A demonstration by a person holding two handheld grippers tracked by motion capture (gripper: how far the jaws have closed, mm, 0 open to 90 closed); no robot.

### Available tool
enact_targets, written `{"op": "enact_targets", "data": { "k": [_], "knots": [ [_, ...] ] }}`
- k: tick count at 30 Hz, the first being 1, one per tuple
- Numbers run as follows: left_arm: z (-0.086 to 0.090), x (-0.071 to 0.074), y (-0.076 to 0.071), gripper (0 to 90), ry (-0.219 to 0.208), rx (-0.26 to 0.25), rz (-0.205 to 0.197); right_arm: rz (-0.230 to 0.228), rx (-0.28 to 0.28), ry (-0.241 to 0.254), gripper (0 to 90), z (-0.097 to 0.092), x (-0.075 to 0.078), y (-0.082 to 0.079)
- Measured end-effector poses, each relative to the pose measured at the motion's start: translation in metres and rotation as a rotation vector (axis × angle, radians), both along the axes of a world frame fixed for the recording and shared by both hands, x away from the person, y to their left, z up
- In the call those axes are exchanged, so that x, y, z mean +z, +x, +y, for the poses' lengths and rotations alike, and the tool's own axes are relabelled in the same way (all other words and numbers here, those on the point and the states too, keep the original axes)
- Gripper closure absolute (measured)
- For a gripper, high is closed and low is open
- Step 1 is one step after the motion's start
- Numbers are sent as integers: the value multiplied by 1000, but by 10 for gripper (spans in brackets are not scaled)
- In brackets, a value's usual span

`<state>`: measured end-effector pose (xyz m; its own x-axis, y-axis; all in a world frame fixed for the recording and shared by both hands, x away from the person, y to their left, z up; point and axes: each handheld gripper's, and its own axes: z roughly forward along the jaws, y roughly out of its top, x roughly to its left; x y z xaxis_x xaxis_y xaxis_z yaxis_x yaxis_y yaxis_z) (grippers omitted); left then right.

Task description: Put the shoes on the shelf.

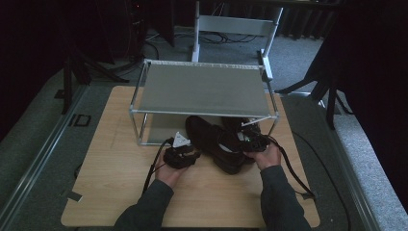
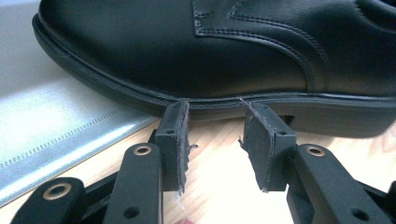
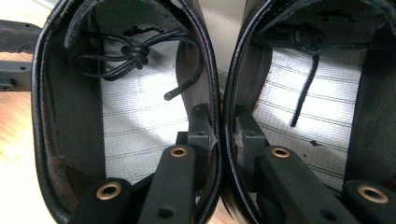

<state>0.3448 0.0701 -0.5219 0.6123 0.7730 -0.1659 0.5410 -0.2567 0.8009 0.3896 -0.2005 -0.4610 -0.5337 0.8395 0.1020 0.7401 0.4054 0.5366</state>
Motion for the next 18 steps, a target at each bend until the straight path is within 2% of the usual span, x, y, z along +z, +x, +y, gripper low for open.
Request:
{"op": "enact_targets", "data": {
  "k": [5,11,18],
  "knots": [
    [-7,-4,6,613,2,5,11,-15,-13,11,803,1,-1,0],
    [-12,-6,11,605,2,6,22,-27,-3,25,803,4,-3,-2],
    [-13,-8,19,601,-8,9,40,-39,-11,17,803,8,-3,-3]
  ]
}}
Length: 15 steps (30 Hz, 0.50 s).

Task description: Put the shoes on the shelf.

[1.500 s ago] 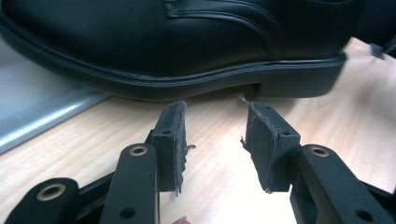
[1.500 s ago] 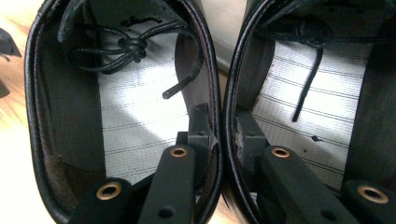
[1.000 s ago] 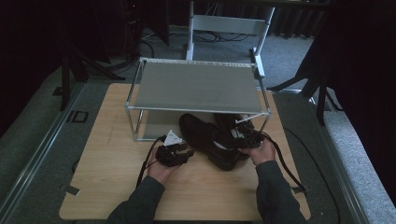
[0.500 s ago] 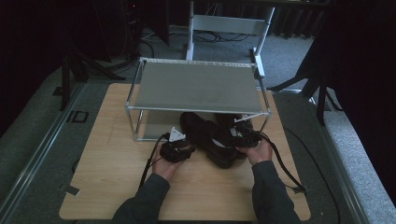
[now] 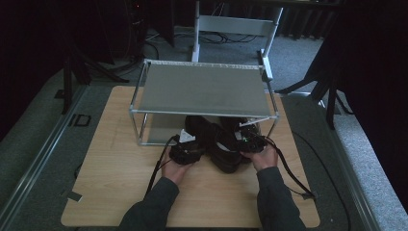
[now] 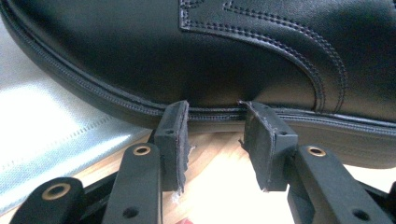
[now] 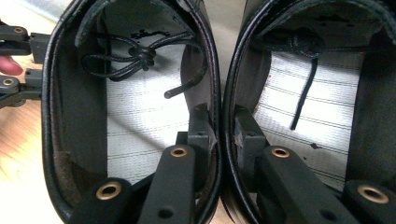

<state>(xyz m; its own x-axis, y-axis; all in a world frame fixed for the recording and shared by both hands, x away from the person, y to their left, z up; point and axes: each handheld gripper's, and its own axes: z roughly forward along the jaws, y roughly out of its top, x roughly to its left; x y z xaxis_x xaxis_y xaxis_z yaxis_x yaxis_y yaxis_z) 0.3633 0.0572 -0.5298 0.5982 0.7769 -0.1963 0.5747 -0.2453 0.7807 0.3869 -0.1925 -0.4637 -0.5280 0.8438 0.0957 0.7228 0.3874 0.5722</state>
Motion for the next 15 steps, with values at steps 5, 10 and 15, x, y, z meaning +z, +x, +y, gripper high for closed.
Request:
{"op": "enact_targets", "data": {
  "k": [5,10,15],
  "knots": [
    [-3,1,8,628,4,2,1,-12,-20,-1,803,1,1,-1],
    [-8,-1,16,653,19,18,3,-38,-52,-10,804,5,-3,-3],
    [-8,-2,24,670,15,47,2,-46,-96,13,803,8,-7,-2]
  ]
}}
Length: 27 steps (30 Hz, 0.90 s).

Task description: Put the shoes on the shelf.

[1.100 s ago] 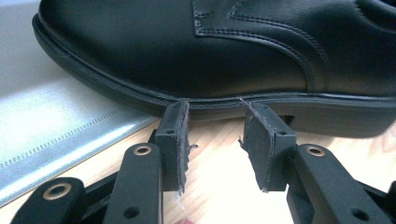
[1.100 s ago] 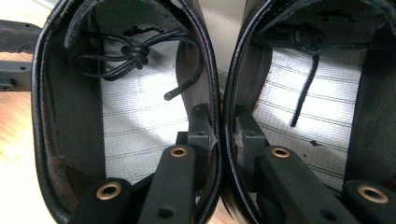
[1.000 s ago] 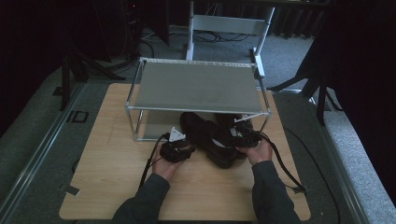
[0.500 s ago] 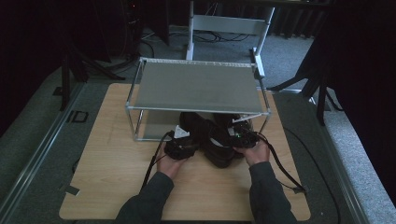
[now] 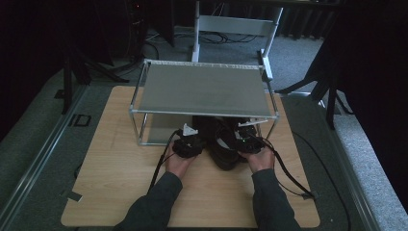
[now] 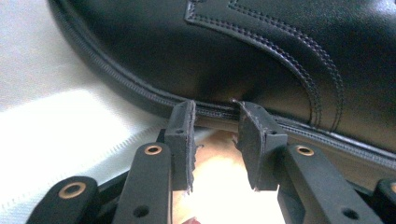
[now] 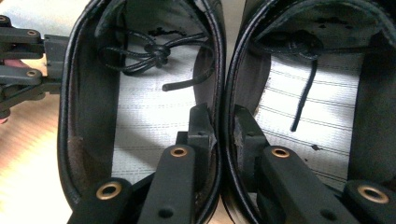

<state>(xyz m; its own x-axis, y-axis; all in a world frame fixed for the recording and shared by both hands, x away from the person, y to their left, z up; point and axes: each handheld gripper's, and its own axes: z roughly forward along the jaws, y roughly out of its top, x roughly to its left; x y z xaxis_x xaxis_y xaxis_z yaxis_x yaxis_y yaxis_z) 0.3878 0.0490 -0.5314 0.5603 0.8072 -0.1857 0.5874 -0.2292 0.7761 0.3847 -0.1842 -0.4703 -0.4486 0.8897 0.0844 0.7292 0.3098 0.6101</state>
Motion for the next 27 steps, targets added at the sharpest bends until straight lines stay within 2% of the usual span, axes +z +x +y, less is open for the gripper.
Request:
{"op": "enact_targets", "data": {
  "k": [2,8,14,17,22,24,27],
  "knots": [
    [0,0,3,680,7,10,0,-6,-10,8,803,2,-2,0],
    [-1,0,12,697,-10,51,-10,-36,-56,32,803,6,-6,0],
    [-8,1,18,737,6,80,-43,-64,-85,45,803,8,-8,1],
    [-14,2,18,778,24,101,-73,-86,-108,50,803,9,-9,2],
    [-24,2,19,852,77,139,-112,-114,-137,65,803,12,-12,4],
    [-29,2,21,876,102,157,-122,-127,-146,60,803,14,-13,6],
    [-32,0,23,894,115,199,-128,-149,-153,41,803,19,-14,7]
  ]
}}
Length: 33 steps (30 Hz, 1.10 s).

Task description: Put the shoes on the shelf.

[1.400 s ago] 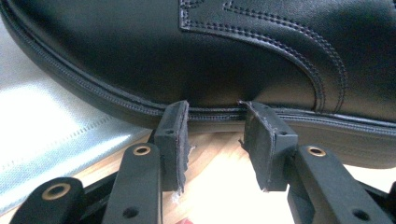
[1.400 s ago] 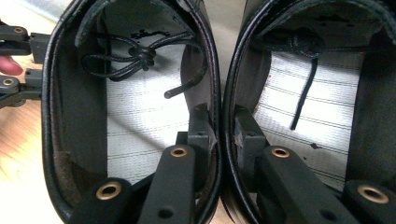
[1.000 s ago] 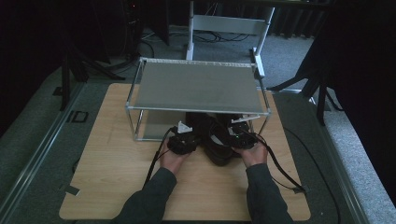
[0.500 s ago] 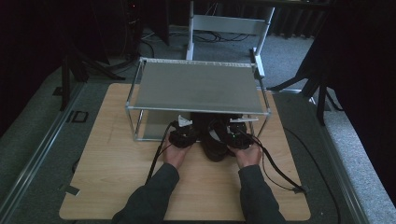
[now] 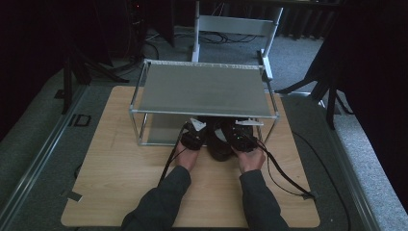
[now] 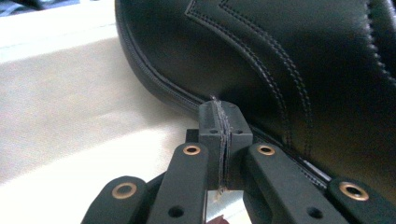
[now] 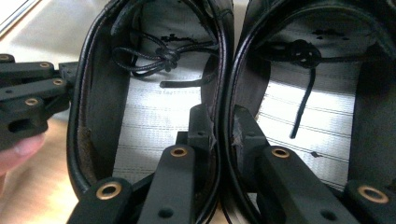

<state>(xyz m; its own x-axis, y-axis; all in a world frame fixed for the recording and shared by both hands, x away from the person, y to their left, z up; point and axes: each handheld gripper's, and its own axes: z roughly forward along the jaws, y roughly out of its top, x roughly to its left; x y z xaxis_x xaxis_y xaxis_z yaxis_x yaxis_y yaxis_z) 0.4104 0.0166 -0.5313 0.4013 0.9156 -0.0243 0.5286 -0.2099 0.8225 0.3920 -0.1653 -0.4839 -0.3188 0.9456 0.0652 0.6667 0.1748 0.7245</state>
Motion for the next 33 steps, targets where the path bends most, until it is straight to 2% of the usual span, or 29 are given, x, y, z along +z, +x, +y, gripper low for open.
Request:
{"op": "enact_targets", "data": {
  "k": [2,4,6,8,13,16,17,25,26,33],
  "knots": [
    [0,0,1,895,-7,33,-7,-16,-9,1,804,2,-1,2],
    [0,0,1,896,-5,38,-9,-27,-19,19,804,3,-3,5],
    [1,1,0,895,-25,23,-10,-30,-23,30,803,3,-4,6],
    [-1,1,0,895,-10,20,-25,-41,-36,31,803,5,-4,6],
    [-4,0,1,896,-42,57,-37,-68,-61,33,803,8,-5,7],
    [-1,0,3,897,-36,53,-48,-100,-79,45,803,9,-8,9],
    [-1,0,4,897,-46,50,-49,-108,-82,48,803,10,-8,9],
    [-7,-2,4,898,-44,77,-87,-129,-80,49,802,12,-9,11],
    [-8,-3,3,898,-50,93,-84,-132,-77,48,801,12,-9,11],
    [-8,-5,4,898,-49,97,-83,-153,-55,39,796,12,-11,11]
  ]
}}
